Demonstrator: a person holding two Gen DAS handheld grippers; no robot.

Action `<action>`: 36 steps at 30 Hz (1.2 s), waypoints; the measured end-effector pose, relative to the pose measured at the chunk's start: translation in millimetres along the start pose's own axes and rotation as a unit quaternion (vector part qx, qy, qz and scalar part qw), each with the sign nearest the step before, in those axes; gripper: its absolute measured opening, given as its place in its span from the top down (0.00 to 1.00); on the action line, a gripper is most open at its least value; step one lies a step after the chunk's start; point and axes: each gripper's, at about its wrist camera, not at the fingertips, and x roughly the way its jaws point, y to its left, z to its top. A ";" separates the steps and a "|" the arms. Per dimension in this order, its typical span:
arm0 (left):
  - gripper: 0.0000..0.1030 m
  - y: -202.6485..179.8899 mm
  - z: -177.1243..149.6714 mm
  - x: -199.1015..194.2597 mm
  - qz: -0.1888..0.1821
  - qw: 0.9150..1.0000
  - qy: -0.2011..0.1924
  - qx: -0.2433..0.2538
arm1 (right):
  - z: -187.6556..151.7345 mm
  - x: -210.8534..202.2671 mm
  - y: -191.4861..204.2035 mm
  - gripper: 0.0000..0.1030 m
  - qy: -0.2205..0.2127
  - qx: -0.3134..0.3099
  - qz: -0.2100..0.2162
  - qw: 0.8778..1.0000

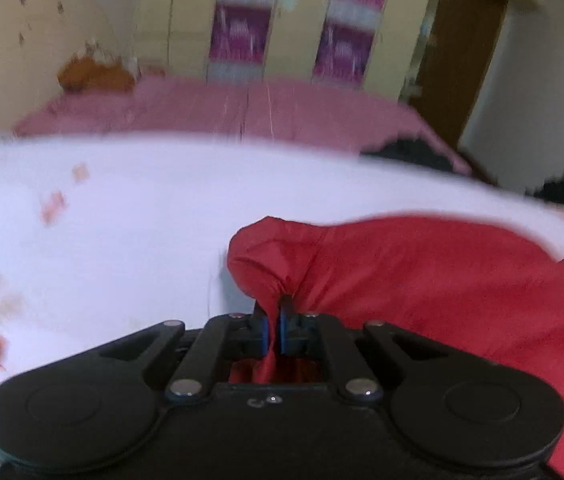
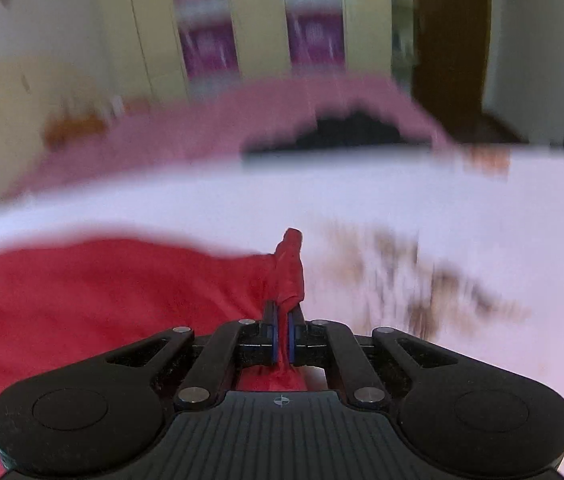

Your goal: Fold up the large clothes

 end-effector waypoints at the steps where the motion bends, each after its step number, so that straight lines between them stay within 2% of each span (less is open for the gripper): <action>1: 0.95 0.5 -3.4 2.3 0.002 1.000 -0.009 0.002 | -3.6 1.3 1.4 0.96 -0.013 -0.007 -0.002 1.000; 5: 0.94 3.6 -5.1 -0.2 0.001 1.000 -0.011 -0.002 | -5.5 9.3 2.3 0.96 -0.013 -0.003 -0.007 1.000; 6: 0.88 4.5 -3.5 -0.7 0.000 1.000 -0.010 -0.001 | -4.9 9.2 2.6 0.96 -0.011 -0.001 -0.007 1.000; 7: 0.80 6.4 -1.2 -2.2 0.003 1.000 -0.009 -0.002 | -3.8 7.9 4.0 0.89 -0.009 0.000 -0.011 1.000; 8: 0.59 8.9 1.1 -5.7 0.012 1.000 -0.008 -0.008 | -1.8 1.8 4.1 0.62 -0.011 0.000 -0.024 1.000; 9: 0.42 10.3 3.3 -11.6 0.020 1.000 -0.010 -0.013 | 1.2 -13.6 3.6 0.43 -0.028 -0.002 -0.037 0.999; 10: 0.40 11.2 4.1 -23.7 0.021 0.999 -0.021 -0.018 | -0.2 -29.0 5.7 0.22 -0.062 -0.004 -0.037 0.997; 11: 0.39 9.4 3.6 -40.7 0.007 0.999 -0.040 -0.017 | -1.7 -44.7 9.3 0.22 -0.083 -0.010 -0.019 0.996; 13: 0.37 -2.8 -0.9 -72.5 -0.012 0.997 -0.071 -0.008 | -5.7 -66.5 21.0 0.23 -0.088 -0.021 0.018 0.996; 15: 0.37 -30.3 -12.5 -98.5 -0.036 0.995 -0.092 0.023 | -16.1 -82.6 43.4 0.38 -0.088 -0.048 0.064 0.993; 16: 0.37 -44.7 -18.4 -103.3 -0.047 0.994 -0.090 0.036 | -21.9 -86.8 58.2 0.43 -0.085 -0.062 0.078 0.991; 18: 0.37 -76.7 -29.8 -101.3 -0.062 0.993 -0.078 0.068 | -34.1 -85.9 89.0 0.43 -0.074 -0.096 0.104 0.987; 20: 0.37 -105.1 -43.3 -86.9 -0.052 0.991 -0.059 0.107 | -44.9 -72.4 117.0 0.43 -0.054 -0.130 0.106 0.984; 22: 0.35 -113.3 -52.0 -63.8 -0.038 0.993 -0.025 0.110 | -54.0 -47.7 129.4 0.42 -0.029 -0.158 0.074 0.984; 25: 0.35 -102.5 -54.8 -49.6 -0.046 0.995 -0.017 0.085 | -53.1 -23.8 114.1 0.42 -0.013 -0.106 0.081 0.991; 28: 0.35 -102.6 -52.4 -52.0 -0.046 0.995 -0.007 0.086 | -51.5 -25.3 113.5 0.42 -0.007 -0.110 0.077 0.991; 30: 0.37 -104.4 -48.1 -63.7 -0.035 0.996 -0.006 0.087 | -49.2 -42.6 110.4 0.42 -0.016 -0.099 0.070 0.992; 32: 0.36 -113.9 -51.0 -89.4 -0.045 0.995 -0.032 0.088 | -54.4 -83.6 114.3 0.42 -0.045 -0.095 0.090 0.990; 34: 0.35 -124.7 -61.1 -114.7 -0.056 0.992 -0.058 0.095 | -61.1 -108.4 115.8 0.42 -0.056 -0.096 0.111 0.988; 36: 0.34 -132.8 -72.8 -124.0 -0.063 0.991 -0.066 0.093 | -75.5 -124.6 122.2 0.42 -0.060 -0.103 0.132 0.984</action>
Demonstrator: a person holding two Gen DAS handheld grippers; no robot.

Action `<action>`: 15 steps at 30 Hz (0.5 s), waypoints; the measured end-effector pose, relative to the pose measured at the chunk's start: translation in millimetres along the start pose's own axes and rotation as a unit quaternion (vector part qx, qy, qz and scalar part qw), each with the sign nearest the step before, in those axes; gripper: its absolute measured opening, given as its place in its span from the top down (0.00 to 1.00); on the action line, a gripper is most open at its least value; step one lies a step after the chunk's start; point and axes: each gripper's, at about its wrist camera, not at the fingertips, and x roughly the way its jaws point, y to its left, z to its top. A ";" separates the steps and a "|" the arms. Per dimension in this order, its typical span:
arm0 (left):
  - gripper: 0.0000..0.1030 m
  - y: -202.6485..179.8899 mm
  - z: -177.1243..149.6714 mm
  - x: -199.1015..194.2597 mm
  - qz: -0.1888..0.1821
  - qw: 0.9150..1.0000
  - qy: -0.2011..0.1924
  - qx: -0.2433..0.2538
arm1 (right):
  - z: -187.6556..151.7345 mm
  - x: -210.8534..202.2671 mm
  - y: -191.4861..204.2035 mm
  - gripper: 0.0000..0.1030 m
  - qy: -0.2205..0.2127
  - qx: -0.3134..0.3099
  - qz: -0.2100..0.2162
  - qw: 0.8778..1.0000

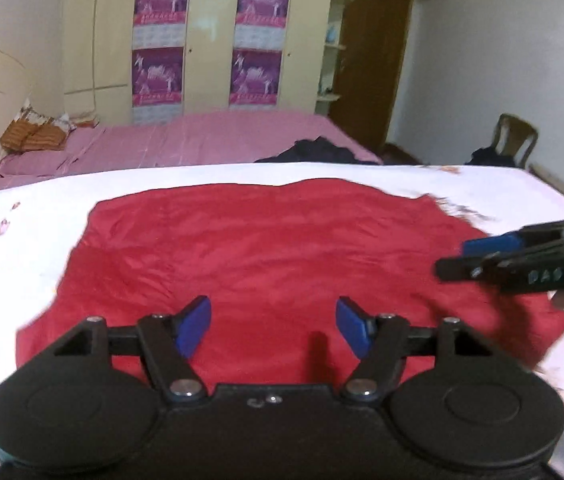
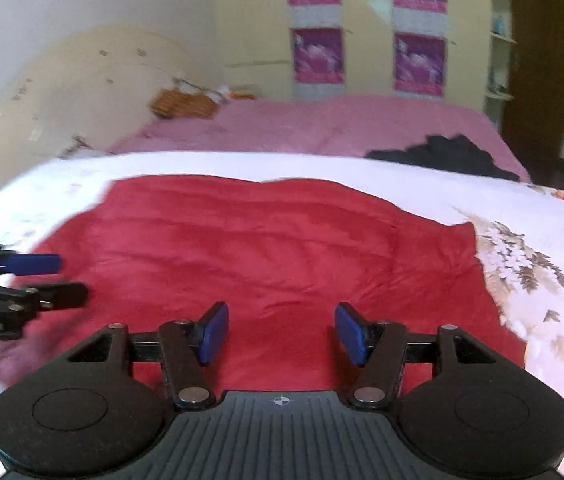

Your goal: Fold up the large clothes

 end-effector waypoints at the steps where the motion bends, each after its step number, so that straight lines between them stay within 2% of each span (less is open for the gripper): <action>1: 0.34 -6.7 -6.1 0.4 -0.002 1.000 0.002 -0.002 | -2.9 0.7 7.4 0.42 0.004 -0.004 0.004 1.000; 4: 0.34 -18.0 -23.6 15.7 0.014 1.000 0.023 0.007 | -24.0 10.6 22.8 0.42 0.027 -0.021 -0.002 0.999; 7: 0.34 -7.5 -29.1 11.5 0.039 0.999 0.020 0.002 | -35.8 18.5 14.6 0.42 0.030 -0.013 -0.022 0.999; 10: 0.34 15.2 -32.7 3.8 0.066 0.998 0.016 -0.010 | -39.9 9.1 -4.4 0.42 0.023 0.004 -0.058 0.998; 12: 0.34 34.5 -37.9 -2.1 0.103 0.994 0.015 -0.015 | -46.9 2.9 -26.8 0.42 0.020 0.018 -0.090 0.996; 14: 0.33 51.5 -41.4 -7.4 0.121 0.992 0.018 -0.029 | -52.9 -5.5 -51.8 0.42 0.021 0.047 -0.117 0.992; 15: 0.27 58.6 -42.0 -8.3 0.125 0.991 0.021 -0.032 | -55.8 -8.7 -63.1 0.42 0.023 0.064 -0.118 0.991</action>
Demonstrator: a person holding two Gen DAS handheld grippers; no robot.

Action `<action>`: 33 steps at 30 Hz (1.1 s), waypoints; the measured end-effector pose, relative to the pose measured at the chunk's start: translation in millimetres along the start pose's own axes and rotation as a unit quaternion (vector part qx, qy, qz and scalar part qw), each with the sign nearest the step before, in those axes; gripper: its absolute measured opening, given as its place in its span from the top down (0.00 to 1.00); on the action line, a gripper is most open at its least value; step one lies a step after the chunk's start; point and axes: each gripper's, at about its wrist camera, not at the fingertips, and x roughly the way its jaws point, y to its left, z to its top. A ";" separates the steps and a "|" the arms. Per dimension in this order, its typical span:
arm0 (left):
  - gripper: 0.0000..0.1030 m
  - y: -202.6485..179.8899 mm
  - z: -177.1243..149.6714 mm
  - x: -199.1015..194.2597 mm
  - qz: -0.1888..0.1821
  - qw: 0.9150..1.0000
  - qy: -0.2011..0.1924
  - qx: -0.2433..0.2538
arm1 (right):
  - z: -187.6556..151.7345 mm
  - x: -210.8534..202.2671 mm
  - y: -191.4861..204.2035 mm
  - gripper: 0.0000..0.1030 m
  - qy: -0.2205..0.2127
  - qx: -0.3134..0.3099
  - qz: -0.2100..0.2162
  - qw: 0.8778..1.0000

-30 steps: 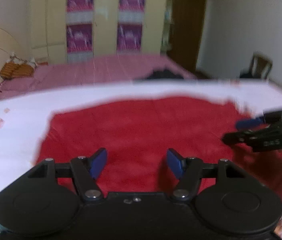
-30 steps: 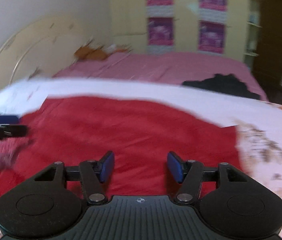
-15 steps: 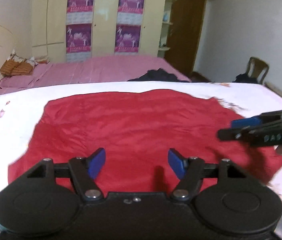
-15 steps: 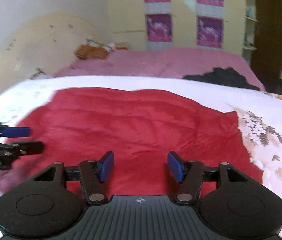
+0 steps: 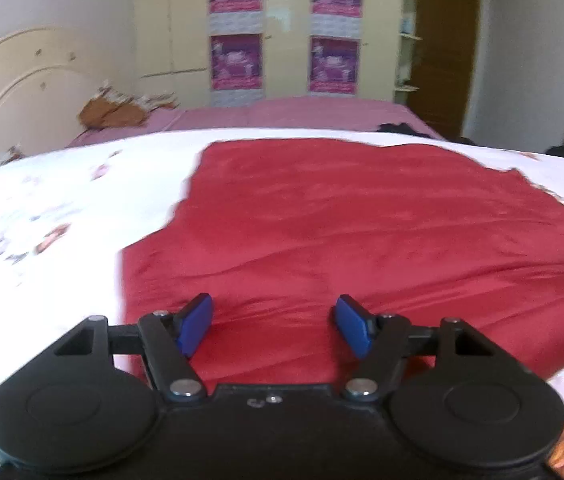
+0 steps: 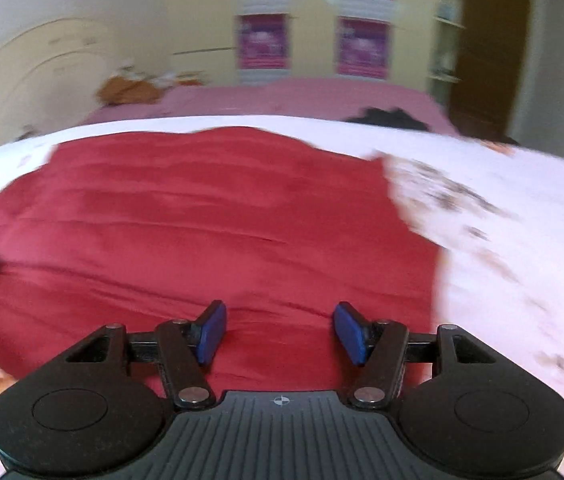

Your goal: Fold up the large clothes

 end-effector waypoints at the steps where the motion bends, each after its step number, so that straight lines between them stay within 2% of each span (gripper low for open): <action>1: 0.24 5.0 0.6 1.6 -0.001 1.000 0.004 -0.002 | -1.4 -0.5 -9.1 0.42 0.005 0.019 0.010 1.000; 2: 0.25 7.4 2.0 2.1 -0.002 1.000 0.007 -0.007 | -1.3 -0.3 -15.5 0.42 0.009 0.032 0.004 0.999; 3: 0.33 7.7 5.0 0.6 0.001 1.000 0.010 -0.014 | 1.0 -4.2 -19.2 0.42 0.009 0.039 0.000 0.999; 4: 0.37 6.6 7.6 -4.8 0.007 1.000 0.006 -0.017 | 4.1 -12.7 -23.6 0.44 0.003 0.048 0.000 0.999; 5: 0.38 5.3 9.2 -12.8 0.007 1.000 -0.006 -0.017 | 6.5 -24.3 -27.4 0.55 -0.012 0.064 0.012 0.998; 6: 0.38 5.2 8.0 -21.4 0.003 1.000 -0.014 -0.020 | 8.5 -33.6 -29.6 0.58 -0.020 0.073 0.021 0.997; 8: 0.38 2.9 6.5 -29.5 0.000 1.000 -0.019 -0.024 | 6.8 -49.0 -31.8 0.61 -0.035 0.080 0.023 0.996; 10: 0.38 -2.2 0.9 -22.0 0.004 1.000 0.003 -0.013 | 1.3 -48.1 -35.7 0.62 -0.017 0.088 0.031 0.995; 13: 0.35 -5.2 -5.3 -9.6 0.008 1.000 0.019 -0.009 | -7.7 -22.8 -33.6 0.61 0.034 0.092 0.018 0.995; 14: 0.35 -5.5 -5.4 -8.4 0.009 1.000 0.021 -0.011 | -9.5 -18.9 -33.7 0.61 0.037 0.100 0.022 0.994; 22: 0.34 -9.5 -3.8 -10.0 0.021 0.999 0.025 -0.008 | -3.7 -21.2 -36.2 0.61 0.045 0.092 0.025 0.994; 23: 0.32 -9.6 -3.4 -12.2 0.023 0.999 0.029 -0.009 | -2.5 -23.1 -36.9 0.61 0.046 0.094 0.025 0.994; 25: 0.21 -8.6 -0.5 -21.4 0.037 0.999 0.026 -0.017 | -0.5 -39.2 -40.3 0.61 0.021 0.108 0.022 0.994; 26: 0.09 -7.4 -0.4 -27.3 0.046 0.999 0.017 -0.021 | -0.2 -43.6 -42.3 0.61 0.005 0.115 0.024 0.993; 27: 0.02 -5.9 -2.6 -34.0 0.056 0.998 0.006 -0.027 | -0.6 -49.3 -43.8 0.56 -0.003 0.120 0.027 0.992; 28: 0.02 -4.3 -4.8 -41.3 0.062 0.998 -0.004 -0.033 | -1.9 -56.8 -46.5 0.34 -0.012 0.126 0.030 0.992; 29: 0.02 -2.3 -7.3 -47.2 0.063 0.997 -0.007 -0.039 | -4.9 -65.1 -49.9 0.28 -0.027 0.132 0.033 0.990; 33: 0.10 14.8 -22.9 -71.1 0.042 0.993 -0.004 -0.106 | -19.8 -84.8 -68.1 0.28 -0.025 0.192 0.060 0.979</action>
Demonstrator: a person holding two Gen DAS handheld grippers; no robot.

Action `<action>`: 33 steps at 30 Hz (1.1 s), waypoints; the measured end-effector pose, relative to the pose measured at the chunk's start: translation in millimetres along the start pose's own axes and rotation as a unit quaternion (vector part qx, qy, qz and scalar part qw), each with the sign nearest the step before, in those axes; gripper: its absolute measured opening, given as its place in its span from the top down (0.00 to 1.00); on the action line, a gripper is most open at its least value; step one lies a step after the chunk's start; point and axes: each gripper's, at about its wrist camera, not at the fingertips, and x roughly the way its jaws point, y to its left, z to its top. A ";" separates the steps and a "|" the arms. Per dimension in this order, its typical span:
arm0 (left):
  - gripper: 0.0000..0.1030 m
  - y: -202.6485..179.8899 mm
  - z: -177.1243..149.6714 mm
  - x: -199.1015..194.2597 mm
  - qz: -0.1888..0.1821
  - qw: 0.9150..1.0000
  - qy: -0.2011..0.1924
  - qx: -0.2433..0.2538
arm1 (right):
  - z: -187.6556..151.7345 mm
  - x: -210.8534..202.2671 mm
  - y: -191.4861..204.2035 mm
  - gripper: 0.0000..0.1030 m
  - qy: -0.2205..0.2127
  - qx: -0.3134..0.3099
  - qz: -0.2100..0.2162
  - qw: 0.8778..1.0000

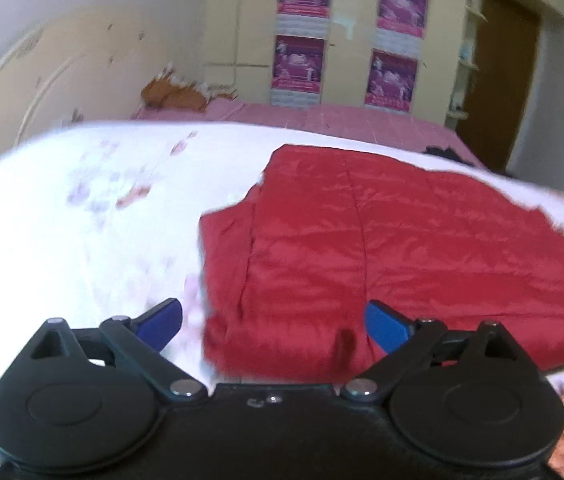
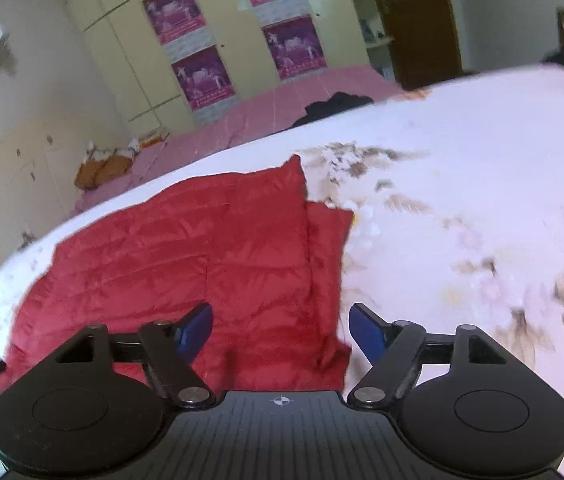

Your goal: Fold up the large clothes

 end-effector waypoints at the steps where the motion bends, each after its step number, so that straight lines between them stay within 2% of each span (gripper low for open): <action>1: 0.12 8.5 -4.7 -5.1 -0.013 0.999 0.006 -0.033 | -0.3 -5.0 -6.5 0.28 0.003 0.027 0.008 1.000; 3: 0.19 26.9 -16.0 -11.6 -0.042 0.993 0.019 -0.110 | -8.7 -13.8 -22.0 0.28 0.007 0.089 0.033 0.995; 5: 0.22 45.8 -31.2 -10.7 -0.087 0.975 0.036 -0.200 | -19.8 -17.8 -32.1 0.28 0.013 0.138 0.050 0.989; 7: 0.26 55.2 -43.0 -3.2 -0.104 0.960 0.051 -0.255 | -29.4 -12.9 -38.0 0.28 0.025 0.179 0.068 0.981; 9: 0.26 57.3 -45.0 1.1 -0.113 0.955 0.040 -0.272 | -35.4 -6.5 -40.8 0.31 0.034 0.204 0.075 0.976; 10: 0.27 57.4 -43.0 4.0 -0.121 0.952 0.037 -0.277 | -37.5 -1.8 -42.3 0.35 0.038 0.216 0.080 0.972; 11: 0.31 54.4 -40.7 9.3 -0.125 0.951 0.038 -0.281 | -39.5 3.2 -43.9 0.36 0.040 0.229 0.083 0.969; 16: 0.39 62.0 -32.6 36.8 -0.140 0.936 0.037 -0.320 | -36.9 19.7 -46.4 0.38 0.021 0.266 0.094 0.959; 19: 0.42 67.2 -28.5 50.5 -0.147 0.929 0.028 -0.339 | -31.3 30.6 -44.2 0.38 0.012 0.268 0.094 0.959; 21: 0.44 67.3 -23.0 57.7 -0.147 0.929 0.026 -0.339 | -28.2 37.9 -41.4 0.39 0.007 0.267 0.093 0.959; 22: 0.45 66.7 -20.1 61.3 -0.146 0.930 0.027 -0.336 | -26.0 41.7 -39.3 0.44 0.006 0.264 0.091 0.960; 23: 0.48 65.9 -17.3 64.9 -0.145 0.932 0.028 -0.331 | -24.1 46.1 -37.6 0.53 0.008 0.259 0.086 0.962; 27: 0.70 63.8 -8.0 73.5 -0.140 0.939 0.040 -0.312 | -18.6 57.0 -35.7 0.69 0.013 0.250 0.080 0.965; 29: 0.74 60.1 -4.1 70.4 -0.137 0.945 0.039 -0.294 | -14.3 53.9 -29.9 0.80 0.015 0.228 0.078 0.970; 33: 0.81 54.4 2.0 52.6 -0.139 0.952 0.028 -0.271 | -4.6 40.3 -15.0 0.85 0.010 0.181 0.067 0.981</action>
